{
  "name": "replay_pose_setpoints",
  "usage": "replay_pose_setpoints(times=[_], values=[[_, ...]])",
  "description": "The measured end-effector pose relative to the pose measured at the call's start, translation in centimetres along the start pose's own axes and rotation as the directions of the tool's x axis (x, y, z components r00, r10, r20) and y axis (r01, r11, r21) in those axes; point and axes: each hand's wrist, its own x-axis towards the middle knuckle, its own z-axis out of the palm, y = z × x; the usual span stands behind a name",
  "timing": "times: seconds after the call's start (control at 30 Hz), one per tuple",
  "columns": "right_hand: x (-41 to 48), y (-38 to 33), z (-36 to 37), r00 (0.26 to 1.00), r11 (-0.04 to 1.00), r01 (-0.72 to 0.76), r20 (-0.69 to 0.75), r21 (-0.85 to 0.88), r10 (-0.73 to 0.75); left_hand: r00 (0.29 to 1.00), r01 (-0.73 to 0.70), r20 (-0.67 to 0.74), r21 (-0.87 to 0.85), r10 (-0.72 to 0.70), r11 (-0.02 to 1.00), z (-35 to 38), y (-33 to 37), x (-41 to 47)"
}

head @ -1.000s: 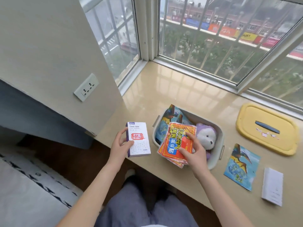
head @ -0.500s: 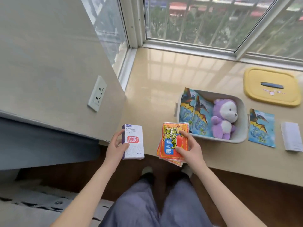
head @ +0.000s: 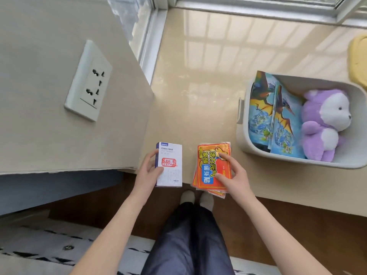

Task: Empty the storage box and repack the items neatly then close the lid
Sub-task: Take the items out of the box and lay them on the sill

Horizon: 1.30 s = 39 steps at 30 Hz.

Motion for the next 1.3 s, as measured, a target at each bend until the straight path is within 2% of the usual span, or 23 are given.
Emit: replay_pose_setpoints(times=[0.3,0.47,0.63,0.73,0.97,1.13,1.3], values=[[5.8,3.4,1.0,0.991,0.995,0.062,-0.110,-0.077,-0.070,0.994,-0.112,-0.003,-0.007,0.112,0.994,1.4,-1.8,6.5],[6.9,5.2,1.9,0.966,0.945,0.063,-0.219,-0.320,-0.138,0.967,-0.238,-0.059,0.149,0.249,0.960,1.4,-3.6,7.6],[7.1,6.3,3.0,0.920,0.858,0.115,-0.272,-0.500,-0.282,0.948,-0.255,-0.123,0.252,0.292,0.933,1.5,-4.8,7.7],[7.2,6.9,3.2,0.894,0.838,0.114,-0.312,-0.534,-0.320,0.940,-0.242,-0.170,0.285,0.297,0.928,1.7,-5.0,7.6],[7.2,8.0,3.0,0.847,0.692,0.072,-0.323,-0.718,-0.423,0.937,-0.260,-0.129,0.357,0.323,0.897,2.4,-5.7,7.0],[7.5,8.7,2.4,0.868,0.730,0.150,-0.264,-0.667,-0.420,0.930,-0.254,-0.150,0.396,0.336,0.882,2.6,-6.1,6.9],[7.0,8.2,2.0,0.877,0.677,0.159,-0.213,-0.719,-0.432,0.930,-0.250,-0.139,0.436,0.339,0.865,2.7,-5.8,6.6]])
